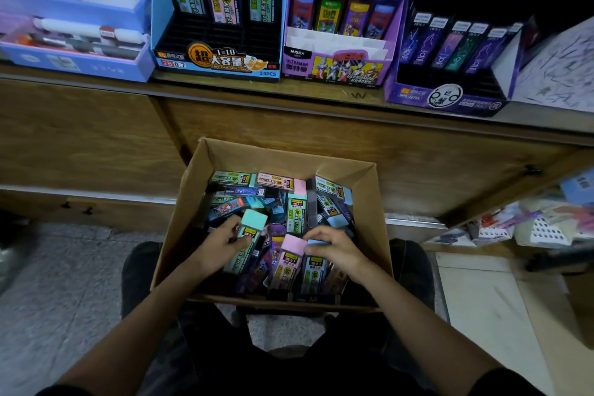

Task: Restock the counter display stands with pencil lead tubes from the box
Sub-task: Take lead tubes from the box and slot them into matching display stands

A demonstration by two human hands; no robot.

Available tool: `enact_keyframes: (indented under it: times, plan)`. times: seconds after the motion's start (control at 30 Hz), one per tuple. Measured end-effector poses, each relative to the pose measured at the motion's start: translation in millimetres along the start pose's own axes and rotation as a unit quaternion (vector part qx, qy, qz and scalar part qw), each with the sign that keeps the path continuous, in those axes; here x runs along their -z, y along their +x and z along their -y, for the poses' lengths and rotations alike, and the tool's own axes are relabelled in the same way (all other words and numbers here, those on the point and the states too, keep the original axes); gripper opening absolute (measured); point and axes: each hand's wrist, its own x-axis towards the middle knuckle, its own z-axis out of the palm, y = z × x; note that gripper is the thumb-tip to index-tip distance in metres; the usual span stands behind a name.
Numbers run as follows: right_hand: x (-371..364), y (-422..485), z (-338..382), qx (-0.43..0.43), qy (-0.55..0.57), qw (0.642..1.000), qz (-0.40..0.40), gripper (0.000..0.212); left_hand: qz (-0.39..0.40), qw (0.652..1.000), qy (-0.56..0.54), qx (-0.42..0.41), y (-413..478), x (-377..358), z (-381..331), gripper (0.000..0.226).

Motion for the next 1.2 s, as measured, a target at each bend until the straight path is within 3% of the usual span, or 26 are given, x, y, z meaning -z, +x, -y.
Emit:
enact_keyframes:
  times: [0.23,0.43,0.57,0.7,0.93,1.1,1.2]
  plan:
    - [-23,5,8,0.010,0.039,0.998,-0.047,0.021,0.041,0.997,-0.045,0.057,1,-10,-8,0.032]
    - [-7,3,25,0.035,0.060,0.997,-0.033,0.015,0.021,0.993,-0.091,0.073,0,-17,-22,0.042]
    - [5,5,56,0.075,0.094,0.989,-0.082,0.013,0.029,0.990,-0.121,0.063,-6,-24,-38,0.069]
    - [10,5,80,0.106,0.146,0.978,-0.100,0.014,0.060,0.986,-0.155,-0.012,-4,-33,-63,0.045]
    - [17,-4,105,0.104,0.189,0.960,-0.179,0.012,0.026,0.981,-0.186,-0.053,6,-36,-89,0.037]
    - [36,-17,122,0.085,0.277,0.944,-0.157,0.009,0.017,0.972,-0.220,-0.080,4,-34,-109,0.034]
    - [50,-31,134,0.080,0.201,0.964,-0.154,0.012,0.018,0.969,-0.211,-0.130,1,-31,-130,0.032]
